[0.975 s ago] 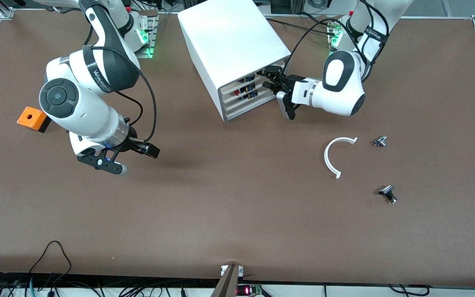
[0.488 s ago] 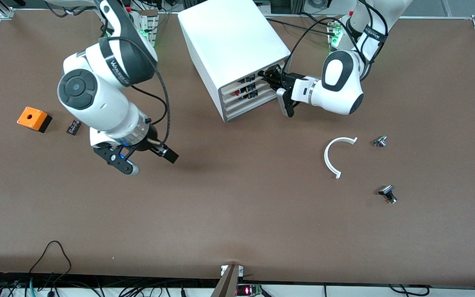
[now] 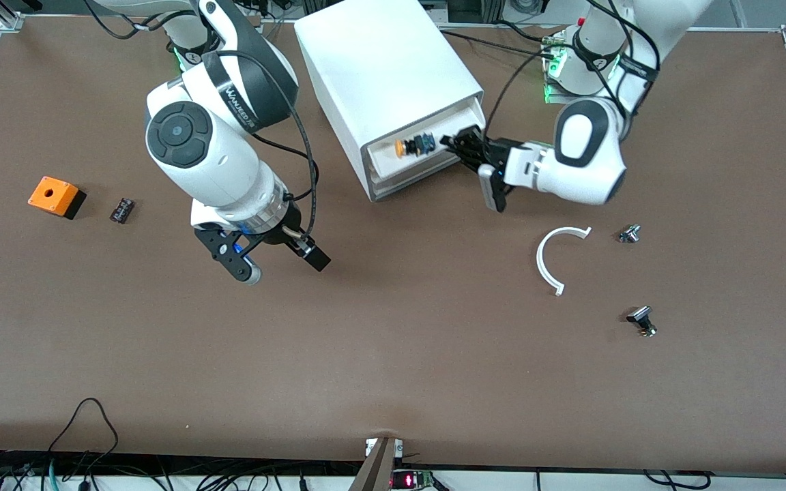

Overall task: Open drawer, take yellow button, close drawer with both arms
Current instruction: 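Pull the drawer open with the left gripper while the right gripper approaches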

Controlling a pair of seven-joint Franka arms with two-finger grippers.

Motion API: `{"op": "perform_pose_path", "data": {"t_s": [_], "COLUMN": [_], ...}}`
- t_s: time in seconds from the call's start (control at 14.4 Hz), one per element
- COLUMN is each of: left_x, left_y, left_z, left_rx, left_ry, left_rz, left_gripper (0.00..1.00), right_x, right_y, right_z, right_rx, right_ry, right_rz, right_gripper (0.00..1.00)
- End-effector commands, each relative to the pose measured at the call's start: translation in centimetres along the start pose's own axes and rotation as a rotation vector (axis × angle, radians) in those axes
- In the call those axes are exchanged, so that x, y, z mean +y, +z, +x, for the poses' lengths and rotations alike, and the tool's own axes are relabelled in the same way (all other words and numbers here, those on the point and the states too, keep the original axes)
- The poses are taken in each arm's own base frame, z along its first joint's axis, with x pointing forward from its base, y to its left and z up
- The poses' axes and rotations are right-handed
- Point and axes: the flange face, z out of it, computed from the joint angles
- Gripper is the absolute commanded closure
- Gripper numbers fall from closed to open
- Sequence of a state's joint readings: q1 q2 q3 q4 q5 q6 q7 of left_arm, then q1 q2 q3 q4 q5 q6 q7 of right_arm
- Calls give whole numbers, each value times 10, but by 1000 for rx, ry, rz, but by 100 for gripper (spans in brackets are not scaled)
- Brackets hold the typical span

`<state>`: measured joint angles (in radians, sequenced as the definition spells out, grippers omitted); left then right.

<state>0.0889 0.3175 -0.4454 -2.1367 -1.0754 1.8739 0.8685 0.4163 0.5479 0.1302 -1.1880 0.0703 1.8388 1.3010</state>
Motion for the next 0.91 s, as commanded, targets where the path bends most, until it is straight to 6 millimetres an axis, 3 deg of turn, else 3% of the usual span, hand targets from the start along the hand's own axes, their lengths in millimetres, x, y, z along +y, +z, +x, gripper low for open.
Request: {"op": "perform_pose_path", "data": {"t_s": [0.0,0.21,0.28,0.35,0.56,0.7,0.84], "left_x": [-52,-61,-64,-62,-50,-38,-13], "left_y": [-39,-54,-58,-62,-86,-116,-152], "left_z": [38,54,52,52,53,61,70], "left_rx": [30,37,36,30,22,-20,-92], "left_ry": [2,27,39,45,61,27,-40], "left_rz": [12,26,35,48,67,111,185], "left_gripper": [100,100,12,0,0,0,0], "right_x": [-7,-11,-15,-21,-37,-45,-52], "right_y": [-15,-13,-16,-17,-10,7,24], "right_z": [-12,-31,-39,-57,-99,-139,-166], "right_rx": [-33,-36,-38,-42,-54,-67,-83], "right_ry": [75,90,111,124,202,227,308], "right_rz": [12,6,19,32,84,83,93], "right_gripper": [0,0,0,0,0,0,0]}}
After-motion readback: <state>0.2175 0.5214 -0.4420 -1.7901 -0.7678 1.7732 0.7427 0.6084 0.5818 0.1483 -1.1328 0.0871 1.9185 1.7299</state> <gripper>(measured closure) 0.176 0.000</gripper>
